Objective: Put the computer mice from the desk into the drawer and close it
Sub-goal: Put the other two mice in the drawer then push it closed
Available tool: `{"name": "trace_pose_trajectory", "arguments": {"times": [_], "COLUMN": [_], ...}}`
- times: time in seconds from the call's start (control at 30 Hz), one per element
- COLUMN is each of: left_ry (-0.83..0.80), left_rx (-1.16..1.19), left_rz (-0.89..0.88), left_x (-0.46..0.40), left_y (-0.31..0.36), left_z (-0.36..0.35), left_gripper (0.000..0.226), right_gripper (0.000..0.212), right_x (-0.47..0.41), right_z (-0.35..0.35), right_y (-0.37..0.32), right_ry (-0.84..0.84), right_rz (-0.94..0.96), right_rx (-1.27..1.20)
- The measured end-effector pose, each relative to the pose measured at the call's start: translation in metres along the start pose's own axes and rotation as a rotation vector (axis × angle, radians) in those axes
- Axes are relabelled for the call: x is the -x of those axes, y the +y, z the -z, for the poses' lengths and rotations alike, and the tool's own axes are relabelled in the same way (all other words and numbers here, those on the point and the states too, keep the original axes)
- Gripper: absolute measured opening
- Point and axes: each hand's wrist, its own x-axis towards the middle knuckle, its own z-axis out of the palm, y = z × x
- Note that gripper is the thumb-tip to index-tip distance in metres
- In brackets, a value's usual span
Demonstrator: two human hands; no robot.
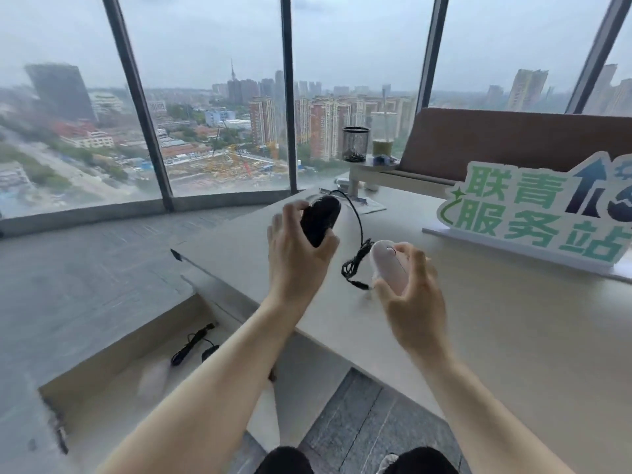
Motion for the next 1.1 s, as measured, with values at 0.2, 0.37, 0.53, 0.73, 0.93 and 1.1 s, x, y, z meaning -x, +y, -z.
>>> {"name": "trace_pose_trajectory", "arguments": {"times": [0.2, 0.37, 0.53, 0.73, 0.93, 1.1], "left_ry": [0.202, 0.262, 0.203, -0.089, -0.434, -0.623], "left_rx": [-0.07, -0.227, -0.466, -0.741, -0.878, -0.908], "left_rz": [0.026, 0.209, 0.545, 0.872, 0.971, 1.135], "left_x": [-0.009, 0.012, 0.048, 0.081, 0.097, 0.107], "left_y": [-0.034, -0.104, -0.191, -0.276, -0.313, -0.338], "left_z": [0.127, 0.192, 0.221, 0.22, 0.189, 0.171], "left_gripper": [0.043, 0.042, 0.047, 0.055, 0.055, 0.056], "right_gripper": [0.046, 0.044, 0.048, 0.057, 0.055, 0.061], "right_x": [0.025, 0.063, 0.109, 0.132, 0.135, 0.142], "right_z": [-0.09, -0.172, -0.25, -0.325, -0.372, -0.392], "right_y": [-0.074, -0.107, -0.102, -0.089, -0.065, -0.05], "right_ry": [-0.157, -0.421, -0.806, -1.03, -1.171, -1.261], "right_rz": [0.108, 0.062, -0.045, -0.047, 0.004, -0.004], "right_rx": [-0.195, -0.254, -0.022, 0.302, 0.609, 0.724]}}
